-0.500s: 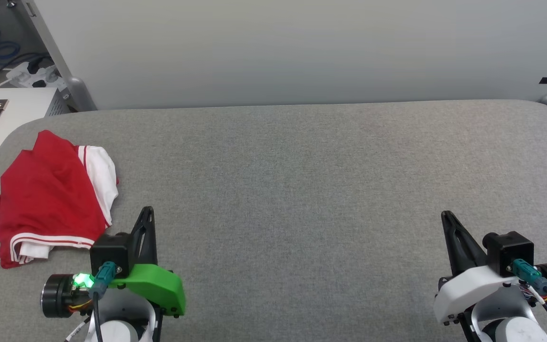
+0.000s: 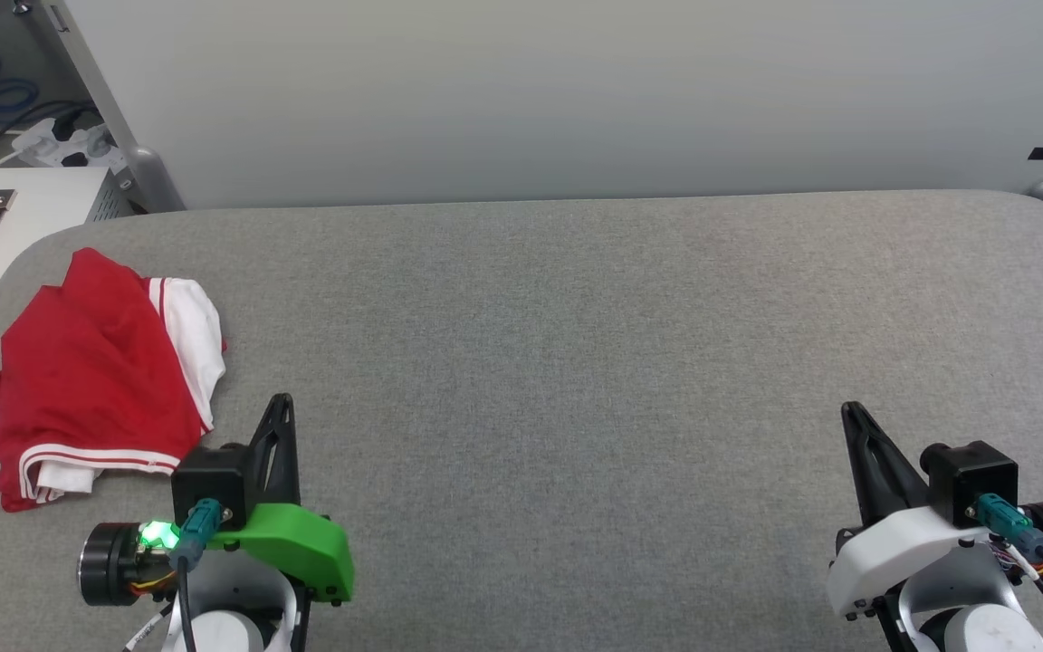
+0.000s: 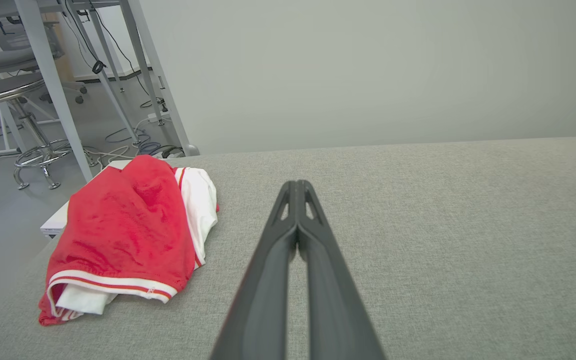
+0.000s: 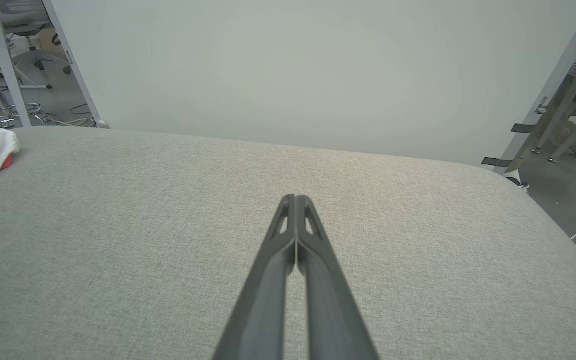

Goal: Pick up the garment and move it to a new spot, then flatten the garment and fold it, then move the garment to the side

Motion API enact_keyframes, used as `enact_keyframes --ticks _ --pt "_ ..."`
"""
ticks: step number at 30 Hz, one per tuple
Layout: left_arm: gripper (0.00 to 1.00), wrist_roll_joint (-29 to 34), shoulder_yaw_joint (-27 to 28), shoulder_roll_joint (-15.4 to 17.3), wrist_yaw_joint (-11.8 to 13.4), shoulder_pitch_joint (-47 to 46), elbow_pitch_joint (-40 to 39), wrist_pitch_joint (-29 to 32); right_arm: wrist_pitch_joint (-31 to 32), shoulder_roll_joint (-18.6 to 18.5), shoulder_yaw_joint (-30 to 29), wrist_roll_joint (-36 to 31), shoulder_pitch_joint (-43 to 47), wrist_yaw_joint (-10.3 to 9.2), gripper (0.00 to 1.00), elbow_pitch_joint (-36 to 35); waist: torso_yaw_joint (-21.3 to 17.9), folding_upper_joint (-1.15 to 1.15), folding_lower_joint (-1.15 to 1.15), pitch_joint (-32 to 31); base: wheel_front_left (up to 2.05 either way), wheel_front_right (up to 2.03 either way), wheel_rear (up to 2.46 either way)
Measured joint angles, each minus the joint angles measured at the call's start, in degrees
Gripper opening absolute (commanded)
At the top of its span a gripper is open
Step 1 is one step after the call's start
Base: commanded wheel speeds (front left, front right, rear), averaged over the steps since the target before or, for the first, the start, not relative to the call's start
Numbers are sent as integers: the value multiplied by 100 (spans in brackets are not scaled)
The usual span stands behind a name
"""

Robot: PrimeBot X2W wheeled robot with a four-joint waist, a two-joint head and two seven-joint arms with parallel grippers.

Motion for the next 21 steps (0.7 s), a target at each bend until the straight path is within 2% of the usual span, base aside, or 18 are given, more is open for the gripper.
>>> enact_keyframes --ticks 5,6,21 --pt "0 0 0 0 0 0 0 0 0 0 0 0 0 0 0 0 0 0 0 0 0 0 0" --pt "100 0 0 0 0 0 0 0 0 0 0 0 0 0 100 0 0 0 0 0 0 0 0" --pt "100 -59 -4 3 0 -3 69 -77 -68 -1 -33 92 0 1 100 35 -6 0 0 8 0 0 0"
